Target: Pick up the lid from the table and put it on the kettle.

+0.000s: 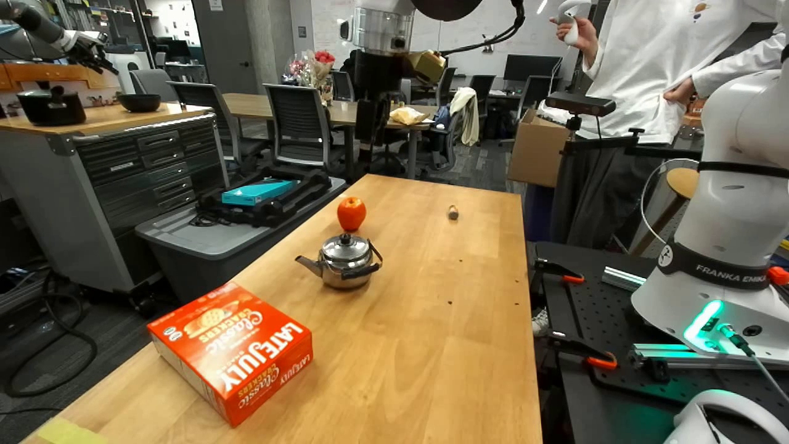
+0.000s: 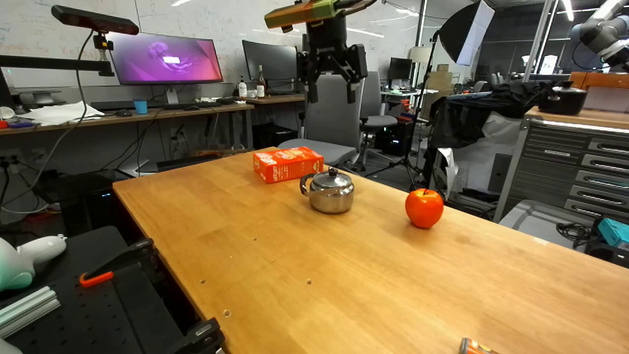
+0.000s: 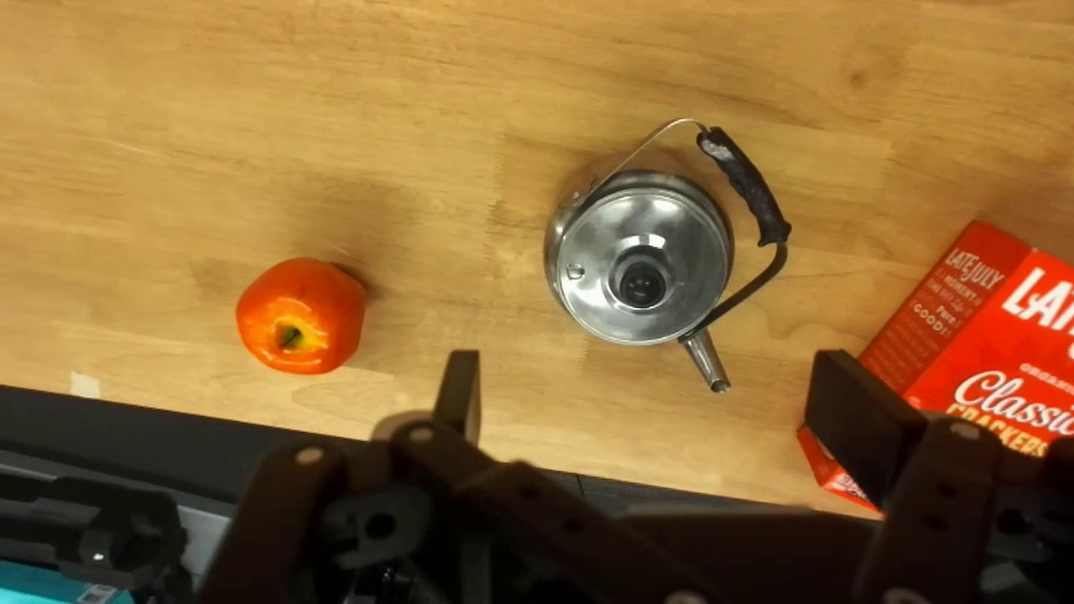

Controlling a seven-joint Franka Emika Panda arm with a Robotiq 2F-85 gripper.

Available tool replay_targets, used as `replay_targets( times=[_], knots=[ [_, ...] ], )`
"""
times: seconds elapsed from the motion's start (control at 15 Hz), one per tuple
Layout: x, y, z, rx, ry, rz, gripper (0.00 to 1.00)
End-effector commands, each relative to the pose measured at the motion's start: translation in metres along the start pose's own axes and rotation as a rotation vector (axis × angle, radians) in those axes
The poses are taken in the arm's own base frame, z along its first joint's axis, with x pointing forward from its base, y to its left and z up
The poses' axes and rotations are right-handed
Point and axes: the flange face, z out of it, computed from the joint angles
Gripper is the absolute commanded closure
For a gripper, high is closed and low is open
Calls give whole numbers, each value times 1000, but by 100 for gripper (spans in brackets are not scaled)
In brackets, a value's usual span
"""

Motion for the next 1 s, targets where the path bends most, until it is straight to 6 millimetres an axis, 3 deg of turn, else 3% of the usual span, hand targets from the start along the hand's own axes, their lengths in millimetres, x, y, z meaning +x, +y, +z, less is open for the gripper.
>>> replay_targets(
  times=[0.0, 0.47, 0.53, 0.93],
  knots=[
    [0, 19, -18, -1, 11, 7, 0],
    [1, 40, -16, -6, 0, 40, 0],
    [-1, 33, -7, -10, 9, 42, 0],
    [-2, 36, -7, -11, 1, 48, 0]
  ],
)
